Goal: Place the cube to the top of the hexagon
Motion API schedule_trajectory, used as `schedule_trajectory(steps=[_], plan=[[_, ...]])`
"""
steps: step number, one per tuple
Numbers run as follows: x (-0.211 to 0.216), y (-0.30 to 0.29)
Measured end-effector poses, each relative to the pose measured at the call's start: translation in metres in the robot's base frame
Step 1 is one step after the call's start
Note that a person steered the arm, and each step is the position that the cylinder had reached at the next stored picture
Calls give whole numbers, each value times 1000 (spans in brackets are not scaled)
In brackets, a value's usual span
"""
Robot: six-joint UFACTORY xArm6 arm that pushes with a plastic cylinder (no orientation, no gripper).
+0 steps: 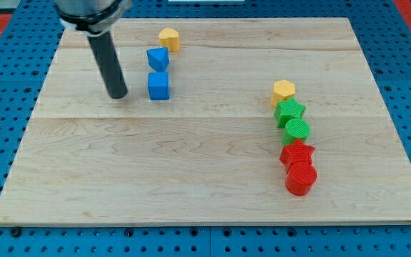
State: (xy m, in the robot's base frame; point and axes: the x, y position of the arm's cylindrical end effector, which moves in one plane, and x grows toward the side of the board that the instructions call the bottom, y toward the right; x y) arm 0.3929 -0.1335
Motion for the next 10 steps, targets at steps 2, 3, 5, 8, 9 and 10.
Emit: schedule_trajectory(steps=[2, 3, 5, 8, 9, 10], plan=[[-35, 183], [-57, 174], [-89, 198], [-79, 269], [-77, 269], [-63, 259]])
